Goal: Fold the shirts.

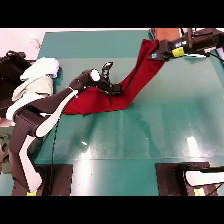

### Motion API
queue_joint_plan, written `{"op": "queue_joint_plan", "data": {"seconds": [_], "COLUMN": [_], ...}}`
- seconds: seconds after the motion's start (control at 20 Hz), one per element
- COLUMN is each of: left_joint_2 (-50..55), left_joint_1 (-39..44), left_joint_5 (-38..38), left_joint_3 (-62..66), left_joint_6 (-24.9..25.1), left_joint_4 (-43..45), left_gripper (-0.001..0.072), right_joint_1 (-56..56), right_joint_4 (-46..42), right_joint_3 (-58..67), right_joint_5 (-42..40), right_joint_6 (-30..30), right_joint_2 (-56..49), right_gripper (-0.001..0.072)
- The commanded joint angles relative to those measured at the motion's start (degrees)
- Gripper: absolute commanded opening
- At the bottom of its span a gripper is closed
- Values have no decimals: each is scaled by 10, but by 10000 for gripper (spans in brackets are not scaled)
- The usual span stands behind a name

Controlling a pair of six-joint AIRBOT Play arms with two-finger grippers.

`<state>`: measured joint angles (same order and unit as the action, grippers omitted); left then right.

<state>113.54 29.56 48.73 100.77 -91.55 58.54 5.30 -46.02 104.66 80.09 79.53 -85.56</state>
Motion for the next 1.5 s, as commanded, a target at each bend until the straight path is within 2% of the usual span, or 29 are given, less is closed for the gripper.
{"op": "queue_joint_plan", "data": {"seconds": [0.0,0.1,0.25,0.35,0.45,0.5,0.55,0.6,0.7,0.8,0.95,1.15,1.2,1.25,1.35,1.45], "left_joint_2": [4,-3,-48,-99,-159,-184,-208,-227,-250,-259,-259,-258,-258,-256,-251,-250], "left_joint_1": [-5,-28,-98,-164,-223,-246,-267,-283,-301,-304,-294,-260,-247,-235,-218,-205], "left_joint_5": [33,98,174,194,195,196,199,200,203,212,224,205,195,186,182,177], "left_joint_3": [37,85,149,168,168,168,168,168,168,167,163,132,122,115,112,112], "left_joint_6": [1,0,-21,-20,-18,-18,-18,-18,-14,-11,-10,6,6,6,6,8], "left_joint_4": [27,87,160,163,163,163,163,163,163,160,158,161,161,161,160,160], "left_gripper": [25,24,25,25,25,25,25,25,25,26,25,25,25,25,25,25], "right_joint_1": [56,80,124,170,231,261,288,310,326,307,224,88,60,34,10,11], "right_joint_4": [0,9,67,109,167,197,222,224,220,215,140,2,-5,0,3,44], "right_joint_3": [21,21,21,21,22,22,27,49,107,116,39,-118,-154,-190,-239,-268], "right_joint_5": [-42,-64,-104,-136,-202,-240,-273,-281,-244,-213,-178,-139,-135,-132,-134,-146], "right_joint_6": [20,21,12,-22,-77,-119,-153,-158,-157,-148,-128,-50,-43,-40,-28,-30], "right_joint_2": [2,-4,-28,-58,-103,-127,-153,-184,-228,-229,-182,-122,-116,-116,-125,-145], "right_gripper": [17,17,17,17,20,84,263,339,338,337,337,340,429,577,593,592]}}
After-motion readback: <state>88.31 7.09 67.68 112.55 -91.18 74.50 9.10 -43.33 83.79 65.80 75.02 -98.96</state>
